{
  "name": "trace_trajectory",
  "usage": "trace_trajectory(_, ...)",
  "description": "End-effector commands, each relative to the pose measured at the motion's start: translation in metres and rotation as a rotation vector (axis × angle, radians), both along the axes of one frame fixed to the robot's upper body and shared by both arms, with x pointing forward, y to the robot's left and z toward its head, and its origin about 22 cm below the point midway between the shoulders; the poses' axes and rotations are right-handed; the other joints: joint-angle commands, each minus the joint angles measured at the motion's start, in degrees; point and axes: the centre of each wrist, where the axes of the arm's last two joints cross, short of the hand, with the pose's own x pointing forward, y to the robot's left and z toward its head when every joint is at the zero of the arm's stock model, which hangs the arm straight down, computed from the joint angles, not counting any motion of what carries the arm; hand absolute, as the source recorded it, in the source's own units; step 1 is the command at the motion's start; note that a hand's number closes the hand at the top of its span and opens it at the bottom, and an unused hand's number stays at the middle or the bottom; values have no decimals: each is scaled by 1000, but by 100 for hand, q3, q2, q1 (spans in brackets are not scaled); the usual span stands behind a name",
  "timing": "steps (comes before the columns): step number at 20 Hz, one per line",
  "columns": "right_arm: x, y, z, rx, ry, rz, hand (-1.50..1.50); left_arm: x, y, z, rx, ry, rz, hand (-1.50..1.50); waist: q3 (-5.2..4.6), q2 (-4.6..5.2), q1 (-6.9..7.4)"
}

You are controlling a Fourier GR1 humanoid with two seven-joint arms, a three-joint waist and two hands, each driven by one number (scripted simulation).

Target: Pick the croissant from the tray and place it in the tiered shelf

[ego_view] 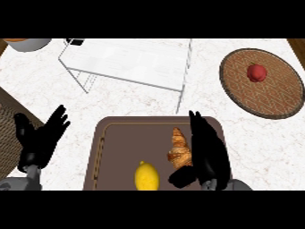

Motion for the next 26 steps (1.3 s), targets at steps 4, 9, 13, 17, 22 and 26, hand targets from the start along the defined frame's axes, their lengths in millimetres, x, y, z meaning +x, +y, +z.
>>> trace_trajectory(4,8,-2,-22,-98,57,-119,-150,8,-4,-2,-13,32,-10,0,-20,22,-5)
trace_trajectory(9,34,-3,-19,-39,22,-127,-150,-13,9,6,-11,31,-18,0,-18,17,40)
trace_trajectory(13,16,17,-36,-43,13,-111,-150,-5,-3,2,-9,13,2,0,-19,19,16)
trace_trajectory(17,26,21,-47,-41,2,-85,-150,12,2,4,-8,28,1,0,-19,24,16)
trace_trajectory(22,19,29,-70,-160,168,168,150,1,-3,5,-2,20,-12,0,-18,28,74)
trace_trajectory(26,8,26,-62,-32,89,145,150,16,-8,-9,-14,49,-6,0,-20,26,-20)
